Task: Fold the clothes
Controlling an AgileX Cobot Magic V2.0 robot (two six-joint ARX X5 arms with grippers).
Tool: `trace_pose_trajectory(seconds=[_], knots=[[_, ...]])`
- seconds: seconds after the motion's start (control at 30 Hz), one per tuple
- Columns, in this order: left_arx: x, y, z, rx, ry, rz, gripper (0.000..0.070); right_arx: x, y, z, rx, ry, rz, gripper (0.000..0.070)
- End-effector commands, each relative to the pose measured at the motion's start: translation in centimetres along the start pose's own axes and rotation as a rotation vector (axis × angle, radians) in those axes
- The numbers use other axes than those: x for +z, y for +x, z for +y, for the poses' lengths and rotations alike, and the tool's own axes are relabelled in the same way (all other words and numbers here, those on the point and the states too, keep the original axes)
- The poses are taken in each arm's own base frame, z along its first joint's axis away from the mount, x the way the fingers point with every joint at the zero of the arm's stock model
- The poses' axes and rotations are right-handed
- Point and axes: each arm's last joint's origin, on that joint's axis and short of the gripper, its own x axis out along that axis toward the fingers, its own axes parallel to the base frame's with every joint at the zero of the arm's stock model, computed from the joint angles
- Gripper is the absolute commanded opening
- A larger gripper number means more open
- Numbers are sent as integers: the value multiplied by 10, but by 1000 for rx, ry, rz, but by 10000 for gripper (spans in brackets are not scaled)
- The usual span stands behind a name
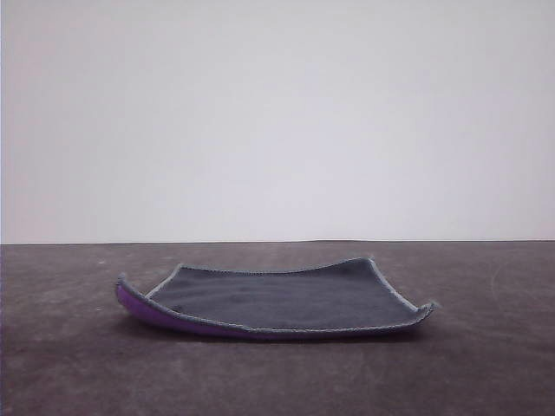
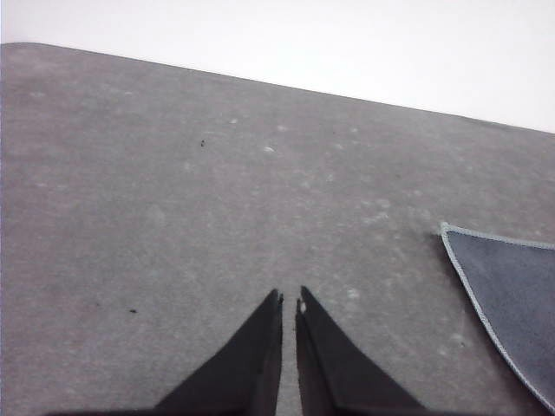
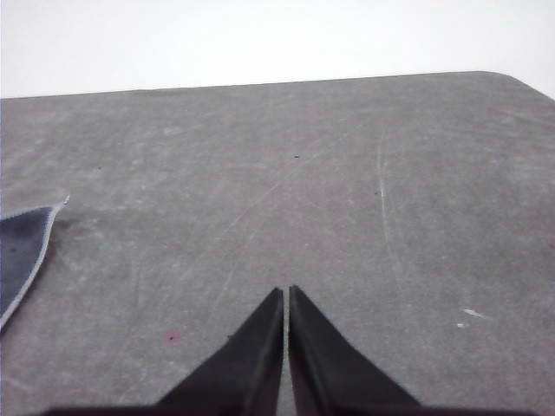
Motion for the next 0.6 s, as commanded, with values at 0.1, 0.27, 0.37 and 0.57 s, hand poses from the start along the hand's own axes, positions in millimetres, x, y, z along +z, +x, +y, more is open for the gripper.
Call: trace_pose_trajectory(seconds=[0.1, 0.27, 0.37, 0.57], knots=[[-7, 2, 1, 8, -43, 26, 17, -2, 0, 0, -1, 55, 12, 5], [0, -1, 0, 21, -114, 45, 17, 6, -2, 1, 4, 116, -22, 5], [17, -5, -2, 51, -143, 51, 17, 24, -7, 3, 12, 127, -63, 5], [70, -4, -11, 53, -182, 50, 23, 69, -11, 9, 29, 128, -49, 5]])
